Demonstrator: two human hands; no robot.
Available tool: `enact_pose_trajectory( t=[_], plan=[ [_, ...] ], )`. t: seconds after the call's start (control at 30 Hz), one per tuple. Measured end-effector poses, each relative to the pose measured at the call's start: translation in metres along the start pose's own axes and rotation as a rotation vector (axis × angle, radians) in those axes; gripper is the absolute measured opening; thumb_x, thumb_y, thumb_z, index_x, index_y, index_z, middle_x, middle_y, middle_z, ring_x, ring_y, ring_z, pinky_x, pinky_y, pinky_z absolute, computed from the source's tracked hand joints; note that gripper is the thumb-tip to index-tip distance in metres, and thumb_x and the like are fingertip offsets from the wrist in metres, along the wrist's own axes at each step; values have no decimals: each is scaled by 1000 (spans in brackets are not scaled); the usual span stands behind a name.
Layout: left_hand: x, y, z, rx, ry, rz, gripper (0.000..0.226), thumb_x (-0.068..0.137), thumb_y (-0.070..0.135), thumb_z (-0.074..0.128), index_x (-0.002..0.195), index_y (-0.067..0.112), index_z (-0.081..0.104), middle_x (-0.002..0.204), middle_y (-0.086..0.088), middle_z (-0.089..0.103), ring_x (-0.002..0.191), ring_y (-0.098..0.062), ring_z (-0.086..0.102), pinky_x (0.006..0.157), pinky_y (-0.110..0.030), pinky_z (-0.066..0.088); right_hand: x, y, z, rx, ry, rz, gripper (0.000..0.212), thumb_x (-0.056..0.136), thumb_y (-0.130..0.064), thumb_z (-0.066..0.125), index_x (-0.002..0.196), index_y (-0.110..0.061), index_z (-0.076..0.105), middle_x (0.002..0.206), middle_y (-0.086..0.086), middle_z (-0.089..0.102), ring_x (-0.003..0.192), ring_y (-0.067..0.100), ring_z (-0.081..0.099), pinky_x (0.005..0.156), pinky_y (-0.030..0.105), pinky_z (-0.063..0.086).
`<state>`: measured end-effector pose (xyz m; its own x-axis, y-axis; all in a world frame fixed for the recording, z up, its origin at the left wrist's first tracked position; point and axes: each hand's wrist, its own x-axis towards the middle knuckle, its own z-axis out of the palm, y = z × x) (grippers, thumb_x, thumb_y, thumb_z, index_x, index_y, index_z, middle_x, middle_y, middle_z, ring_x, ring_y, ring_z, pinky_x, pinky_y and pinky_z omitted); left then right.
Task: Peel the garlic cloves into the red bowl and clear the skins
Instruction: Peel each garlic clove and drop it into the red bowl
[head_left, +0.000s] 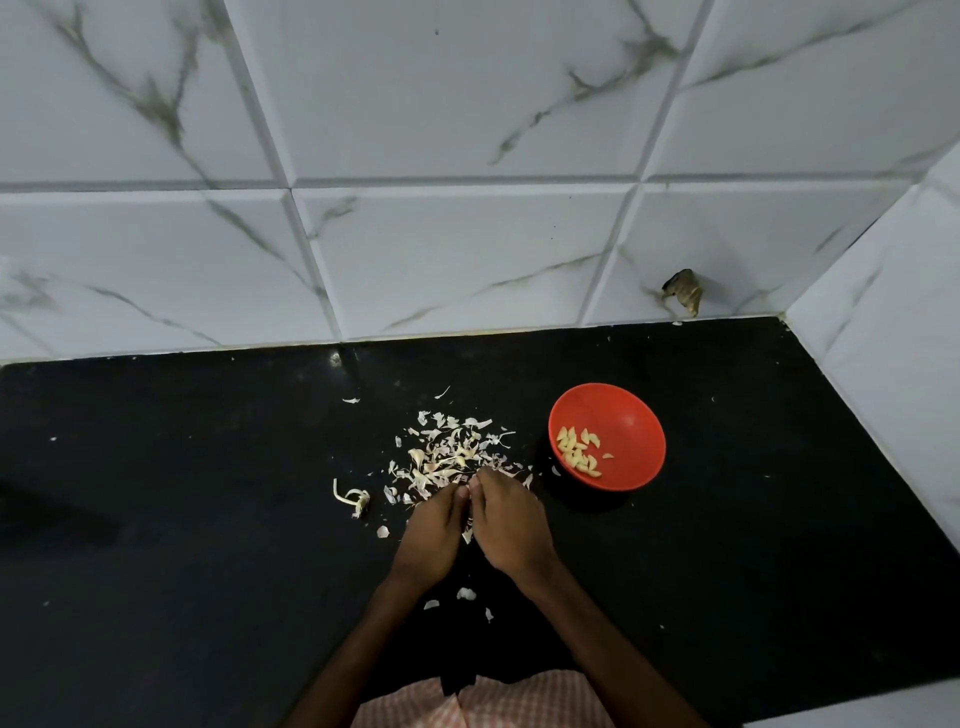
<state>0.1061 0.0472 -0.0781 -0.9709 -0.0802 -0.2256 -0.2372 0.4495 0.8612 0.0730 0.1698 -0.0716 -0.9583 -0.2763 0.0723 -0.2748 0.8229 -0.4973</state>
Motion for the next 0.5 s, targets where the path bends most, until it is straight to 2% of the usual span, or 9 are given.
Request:
enact_pose_trajectory(
  t=[0.07,0.13,0.2,0.27,0.3,0.33,0.4,0.5],
  plan=[
    [-3,11,5,-78,36,-48,38,110,22,37,79,15,58,77,-1,65,69,-12,55,72,-37,46,2,-1,-1,-53,14,-2,26,107,-29,38,105,-12,58,96,6,67,88,23,65,71,32,42],
    [-5,23,7,-264,42,-134,38,110,17,36,81,7,61,77,-6,64,72,-15,54,70,-35,45,3,-2,-3,-85,43,-23,29,108,-31,39,102,-11,59,90,7,68,81,26,67,65,34,42],
    [-5,30,8,-446,-13,-242,39,109,17,36,82,6,60,68,-2,60,62,-12,52,57,-26,43,4,0,-6,-111,85,-63,33,107,-35,43,93,-12,62,80,7,68,71,26,67,59,30,38],
    [-7,32,7,-531,-97,-363,36,109,23,35,80,12,54,57,6,48,44,-6,38,40,-19,27,6,2,-11,-130,74,-76,42,107,-42,42,87,-13,63,76,8,69,69,26,67,59,30,40],
    [-7,31,7,-536,-124,-399,36,108,26,35,80,15,52,55,7,43,42,-5,31,39,-17,20,7,3,-13,-137,35,-75,46,107,-46,39,86,-13,63,77,8,69,70,27,67,61,32,44],
    [-7,28,7,-525,-133,-408,37,108,28,35,77,16,51,55,8,41,42,-5,29,39,-17,18,8,3,-14,-147,-8,-69,51,106,-50,34,86,-14,63,79,8,70,73,27,68,64,35,48],
    [-6,24,8,-445,-96,-342,41,108,26,38,73,15,56,55,6,47,47,-9,37,44,-22,29,9,2,-15,-141,-45,-57,59,105,-56,29,85,-15,66,77,7,71,72,25,68,68,36,53],
    [-5,20,10,-331,15,-199,42,109,20,41,77,11,67,71,1,67,69,-13,57,70,-31,45,14,0,-15,-61,-68,-8,60,107,-51,33,81,-12,69,72,9,71,68,26,67,68,37,53]
  ],
)
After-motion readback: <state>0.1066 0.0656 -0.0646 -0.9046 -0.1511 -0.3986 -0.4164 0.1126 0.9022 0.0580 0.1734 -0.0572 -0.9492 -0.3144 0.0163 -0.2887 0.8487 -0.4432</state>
